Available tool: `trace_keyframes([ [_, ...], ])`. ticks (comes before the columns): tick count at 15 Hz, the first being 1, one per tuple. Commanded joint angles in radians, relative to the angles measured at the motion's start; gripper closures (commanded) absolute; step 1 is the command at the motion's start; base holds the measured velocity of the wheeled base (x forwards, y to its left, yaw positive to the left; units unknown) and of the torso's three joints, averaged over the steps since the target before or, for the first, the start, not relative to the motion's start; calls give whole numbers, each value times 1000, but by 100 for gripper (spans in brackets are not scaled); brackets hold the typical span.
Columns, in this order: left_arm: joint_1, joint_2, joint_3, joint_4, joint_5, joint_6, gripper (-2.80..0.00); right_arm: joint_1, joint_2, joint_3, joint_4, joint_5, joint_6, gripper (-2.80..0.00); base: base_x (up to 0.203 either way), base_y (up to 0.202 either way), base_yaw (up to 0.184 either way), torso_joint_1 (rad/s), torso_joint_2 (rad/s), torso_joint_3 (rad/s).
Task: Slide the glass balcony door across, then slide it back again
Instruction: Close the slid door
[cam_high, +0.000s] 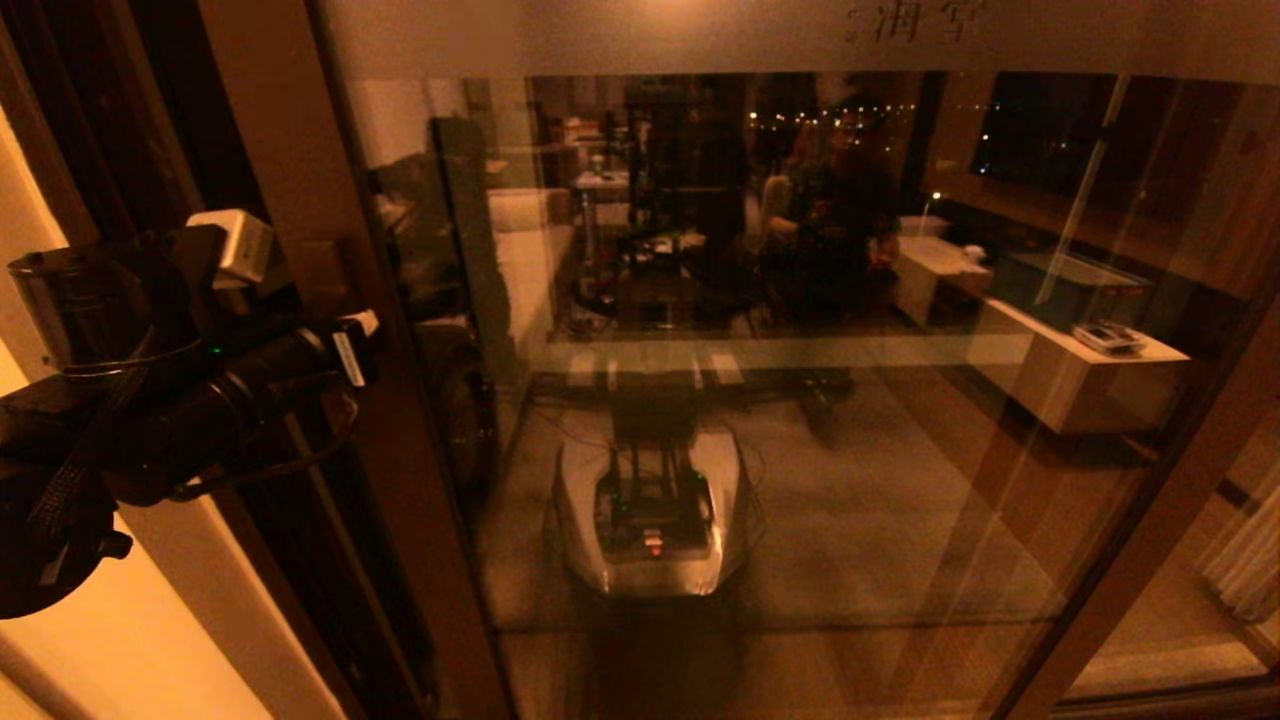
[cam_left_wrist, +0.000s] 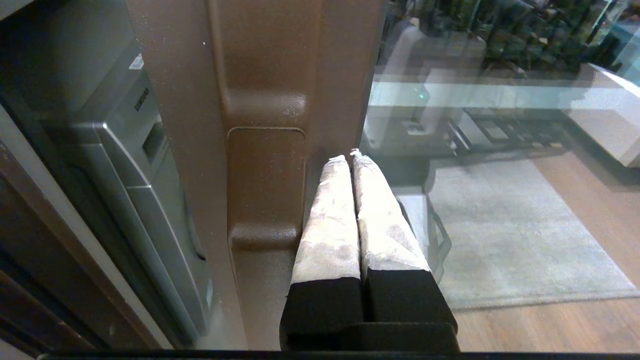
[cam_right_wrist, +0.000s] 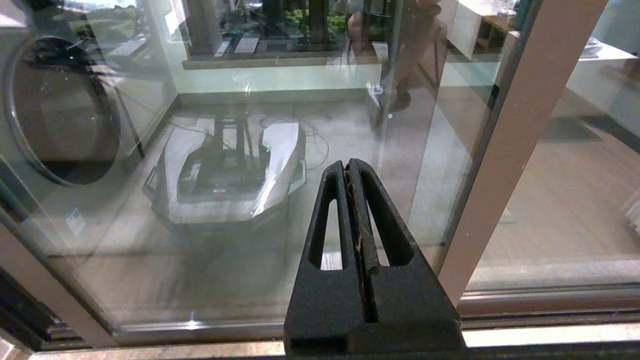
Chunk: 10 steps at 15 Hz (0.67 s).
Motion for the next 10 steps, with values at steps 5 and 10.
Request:
trace_keyframes([
  [5, 49, -4, 2, -4, -25, -1, 0, 0, 2, 0, -2, 1, -1, 0, 0, 0, 0, 0, 0, 0],
  [10, 91, -10, 6, 1, -49, 18, 0, 0, 2, -1, 0, 0, -1, 0, 0, 0, 0, 0, 0, 0],
])
